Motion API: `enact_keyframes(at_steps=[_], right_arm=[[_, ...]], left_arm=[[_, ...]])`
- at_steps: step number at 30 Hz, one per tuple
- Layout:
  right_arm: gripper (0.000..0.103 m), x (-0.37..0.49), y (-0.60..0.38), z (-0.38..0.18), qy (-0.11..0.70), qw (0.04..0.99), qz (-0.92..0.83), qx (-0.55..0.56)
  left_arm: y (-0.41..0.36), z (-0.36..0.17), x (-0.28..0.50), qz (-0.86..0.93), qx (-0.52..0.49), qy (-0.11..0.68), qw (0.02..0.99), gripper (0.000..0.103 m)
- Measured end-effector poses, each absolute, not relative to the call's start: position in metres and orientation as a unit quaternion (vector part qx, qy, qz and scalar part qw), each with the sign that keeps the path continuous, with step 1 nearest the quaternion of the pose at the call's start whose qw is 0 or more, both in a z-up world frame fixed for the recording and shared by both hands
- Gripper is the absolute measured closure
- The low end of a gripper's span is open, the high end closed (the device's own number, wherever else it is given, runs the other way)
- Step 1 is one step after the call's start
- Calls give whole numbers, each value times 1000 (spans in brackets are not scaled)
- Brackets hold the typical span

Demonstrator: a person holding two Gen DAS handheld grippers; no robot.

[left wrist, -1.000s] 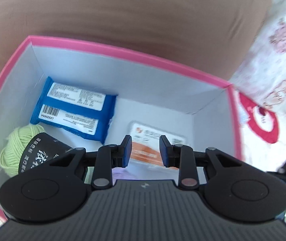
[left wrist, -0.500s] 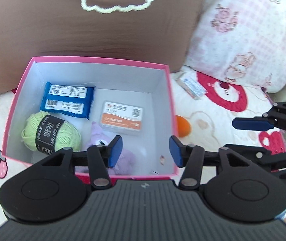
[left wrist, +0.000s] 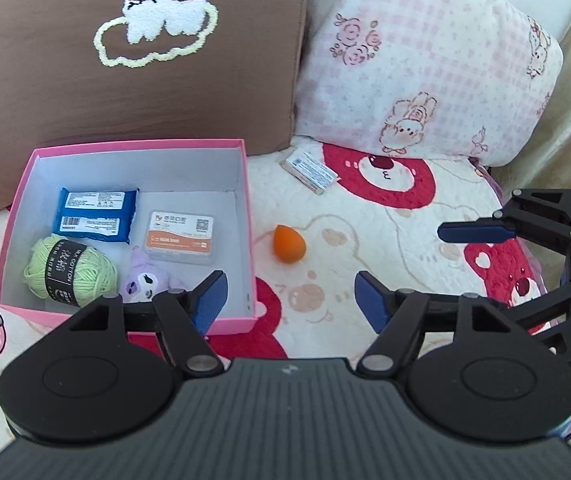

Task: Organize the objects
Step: 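Raise the left tool out of the box and move toward the orange sponge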

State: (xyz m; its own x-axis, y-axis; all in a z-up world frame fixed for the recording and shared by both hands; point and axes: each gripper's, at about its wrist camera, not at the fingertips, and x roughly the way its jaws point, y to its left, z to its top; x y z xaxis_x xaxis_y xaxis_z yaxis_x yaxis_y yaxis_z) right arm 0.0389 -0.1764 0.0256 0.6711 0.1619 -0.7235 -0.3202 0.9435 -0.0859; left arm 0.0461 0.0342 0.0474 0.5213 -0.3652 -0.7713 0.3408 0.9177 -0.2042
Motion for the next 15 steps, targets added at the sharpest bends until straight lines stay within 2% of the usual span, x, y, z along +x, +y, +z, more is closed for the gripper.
enact_keyframes(at_steps=[6,11,15], right_arm=[[29,29,-190,28,368,914,135,-109],[20,26,-198,20,348,922,132,-107],[19,25,-205,4,323,929,136,-116]], left_arm=[[16,43,43,-202,-31,462,863,24],[-4,39,49,-194,-25,466,863,12],[-23,35,59,-197,-14,459,866,6]])
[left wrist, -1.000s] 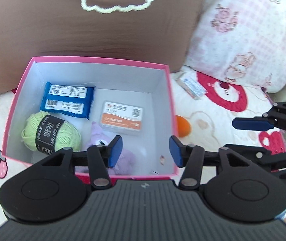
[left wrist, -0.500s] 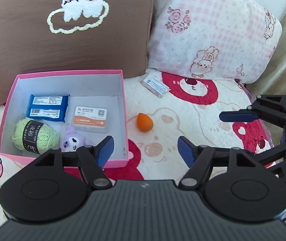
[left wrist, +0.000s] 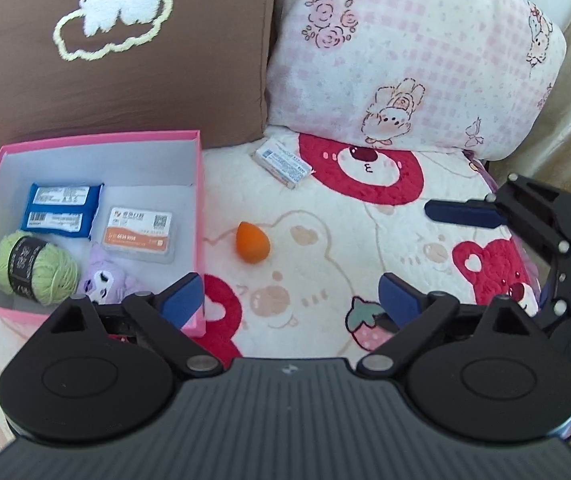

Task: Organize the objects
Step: 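Raise the left tool out of the box and move toward the orange sponge, then lower the left tool over the orange sponge and close on it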

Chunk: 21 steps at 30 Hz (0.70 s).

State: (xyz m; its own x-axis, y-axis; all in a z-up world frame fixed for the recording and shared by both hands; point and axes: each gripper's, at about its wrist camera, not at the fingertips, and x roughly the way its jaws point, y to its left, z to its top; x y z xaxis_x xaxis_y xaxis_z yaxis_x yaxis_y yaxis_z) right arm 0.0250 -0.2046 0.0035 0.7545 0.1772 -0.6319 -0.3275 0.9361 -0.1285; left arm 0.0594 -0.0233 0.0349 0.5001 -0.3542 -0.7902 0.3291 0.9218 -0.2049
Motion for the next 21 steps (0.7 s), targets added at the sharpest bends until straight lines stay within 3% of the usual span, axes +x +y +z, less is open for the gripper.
enact_keyframes(at_steps=[13,17,21], right_arm=[[19,62,-229,-67,343,929,103,-91],[19,78,-228,-89,345,927,118,-89],[19,96,-232,-111,351,924,123,-90]], left_arm=[[-59,-33,126,-193,-75,511,834,11],[-61,-52,143,-166,-75,522,833,32],[-63,-65,155,-166,-80,537,823,42]])
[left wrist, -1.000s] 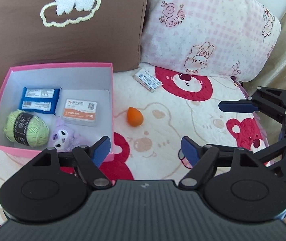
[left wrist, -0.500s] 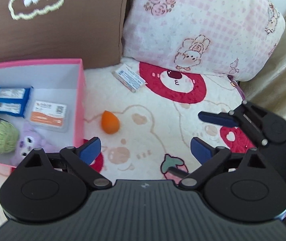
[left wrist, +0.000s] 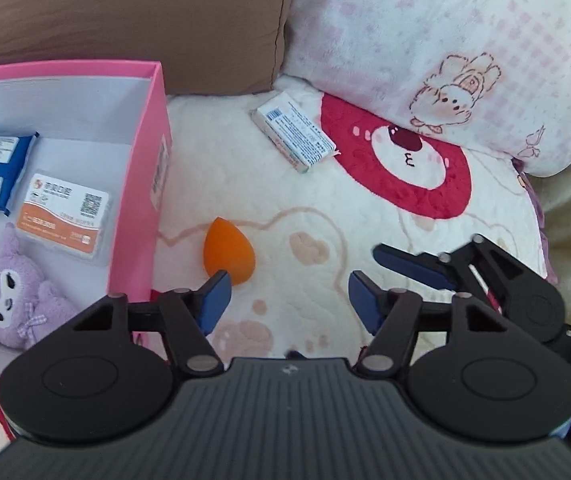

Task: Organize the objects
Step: 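Lower the left tool over the orange sponge and close on it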

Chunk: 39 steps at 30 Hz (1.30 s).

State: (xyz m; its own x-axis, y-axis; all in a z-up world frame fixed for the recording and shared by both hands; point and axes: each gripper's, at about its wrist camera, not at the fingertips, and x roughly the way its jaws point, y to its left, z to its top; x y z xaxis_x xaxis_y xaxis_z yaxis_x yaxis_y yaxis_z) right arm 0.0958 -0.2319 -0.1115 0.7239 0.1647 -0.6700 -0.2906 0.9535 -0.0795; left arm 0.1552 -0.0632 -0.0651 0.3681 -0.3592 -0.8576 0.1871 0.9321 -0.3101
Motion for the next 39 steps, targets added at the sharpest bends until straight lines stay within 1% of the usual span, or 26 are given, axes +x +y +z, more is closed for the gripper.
enact_keyframes(at_steps=[5,8,10,13,18,20,21,23,24,33,39], right_arm=[[19,115,-234,-133,345,927,124,-84],[22,125,-232,-144,350,923,133,-84],[22,132,-234,-149,365,919,138,-58],[23,136,-235,-154,363,920,142,-33],[36,144,-226,-166,367,918,149,-31],[46,146,-222,-171,368,918,146,-33],[49,147,-222,-173,366,919,142,-32],[61,148,-223,-174,363,922,135,-20],[62,147,-225,-174,360,923,138,-9],[63,117,-248,-164,355,926,131,9],[64,106,-264,-160,354,929,108,28]], left_arm=[[-68,-72,165,-141,-60,533,832,44],[-66,-76,171,-135,-63,537,830,49],[-66,-79,174,-132,-61,540,829,50],[-70,-84,177,-123,-55,542,829,52],[-72,-91,183,-106,-62,545,829,57],[-71,-94,185,-102,-68,548,827,61],[-71,-95,185,-101,-69,548,827,62],[-72,-96,186,-99,-70,548,828,64],[-71,-96,185,-99,-71,548,828,64],[-79,-93,183,-119,-112,527,834,63],[-84,-97,184,-123,-108,524,836,63]])
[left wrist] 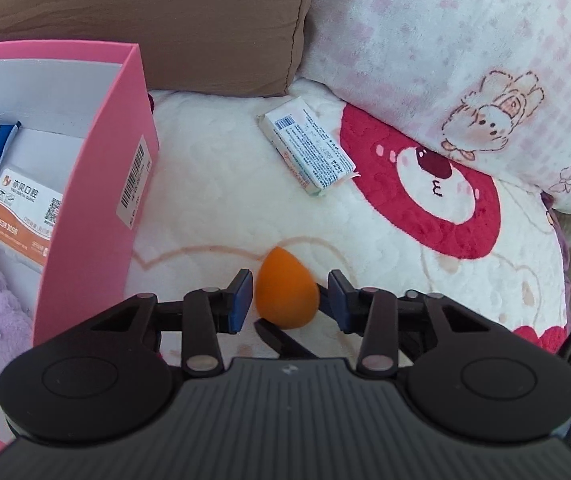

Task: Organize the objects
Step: 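Lower the left tool over the orange sponge and close on it, then lift the orange sponge with the left tool and carry it over the pink box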

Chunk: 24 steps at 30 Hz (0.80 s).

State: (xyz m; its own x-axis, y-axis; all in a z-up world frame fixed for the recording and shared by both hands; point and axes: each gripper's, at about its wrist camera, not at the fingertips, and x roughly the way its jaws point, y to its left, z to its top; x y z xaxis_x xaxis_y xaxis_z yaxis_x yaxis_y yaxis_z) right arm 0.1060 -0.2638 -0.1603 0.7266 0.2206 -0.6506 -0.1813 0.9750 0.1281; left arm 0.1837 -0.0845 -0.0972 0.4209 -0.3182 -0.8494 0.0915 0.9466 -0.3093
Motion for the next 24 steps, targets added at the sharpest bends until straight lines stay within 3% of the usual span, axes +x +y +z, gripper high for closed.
enact_keyframes(at_steps=[24], right_arm=[[64,91,-264,-156,387,917,73,58]], left_arm=[[-78,-122,155,-171,-163,521,820,70]])
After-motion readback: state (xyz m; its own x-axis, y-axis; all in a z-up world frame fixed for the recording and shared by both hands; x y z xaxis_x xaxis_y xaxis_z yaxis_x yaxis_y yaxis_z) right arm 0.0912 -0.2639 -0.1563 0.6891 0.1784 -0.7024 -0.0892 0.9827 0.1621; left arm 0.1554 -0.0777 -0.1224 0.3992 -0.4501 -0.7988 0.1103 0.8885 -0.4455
